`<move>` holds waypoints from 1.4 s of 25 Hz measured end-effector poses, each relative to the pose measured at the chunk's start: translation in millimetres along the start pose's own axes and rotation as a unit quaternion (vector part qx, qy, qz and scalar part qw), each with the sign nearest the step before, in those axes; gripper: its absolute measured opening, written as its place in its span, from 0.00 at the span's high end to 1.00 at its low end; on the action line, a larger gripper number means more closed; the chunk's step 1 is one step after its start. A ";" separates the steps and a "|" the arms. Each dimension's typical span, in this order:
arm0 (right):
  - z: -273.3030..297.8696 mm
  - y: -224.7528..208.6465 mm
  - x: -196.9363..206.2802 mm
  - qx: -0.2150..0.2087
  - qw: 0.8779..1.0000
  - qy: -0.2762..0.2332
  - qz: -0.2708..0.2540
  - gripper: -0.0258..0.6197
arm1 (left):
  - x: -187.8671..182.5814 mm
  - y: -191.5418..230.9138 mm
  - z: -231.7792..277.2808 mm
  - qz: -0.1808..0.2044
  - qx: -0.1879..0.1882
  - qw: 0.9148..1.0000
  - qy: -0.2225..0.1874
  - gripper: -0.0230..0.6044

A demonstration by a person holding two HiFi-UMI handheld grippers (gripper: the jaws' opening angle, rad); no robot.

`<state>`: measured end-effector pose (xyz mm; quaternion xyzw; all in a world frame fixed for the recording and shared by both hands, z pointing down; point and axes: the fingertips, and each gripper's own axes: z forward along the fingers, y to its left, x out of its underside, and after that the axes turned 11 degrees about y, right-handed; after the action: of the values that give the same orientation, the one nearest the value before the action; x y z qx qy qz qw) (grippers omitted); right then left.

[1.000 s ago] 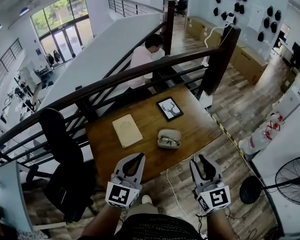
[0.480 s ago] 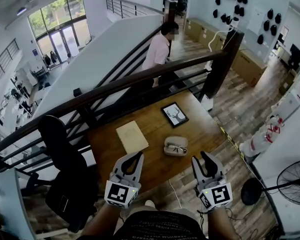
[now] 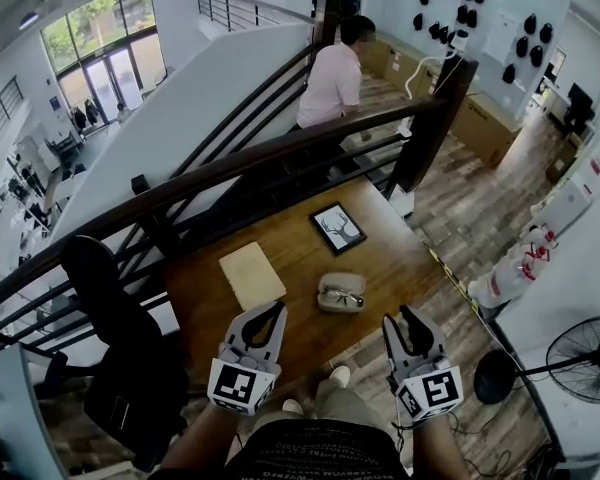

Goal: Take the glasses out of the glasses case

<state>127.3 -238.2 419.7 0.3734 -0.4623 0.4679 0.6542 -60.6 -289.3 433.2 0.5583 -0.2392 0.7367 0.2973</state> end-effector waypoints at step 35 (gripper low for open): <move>202.1 -70.8 189.0 -0.105 0.976 0.192 0.023 0.75 | 40.3 49.8 148.4 -0.029 -0.052 0.996 0.072 0.92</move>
<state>168.9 -394.0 655.5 0.1952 -0.3830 0.4946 0.7554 -2.8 -419.3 509.9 0.4937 -0.2392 0.7529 0.3636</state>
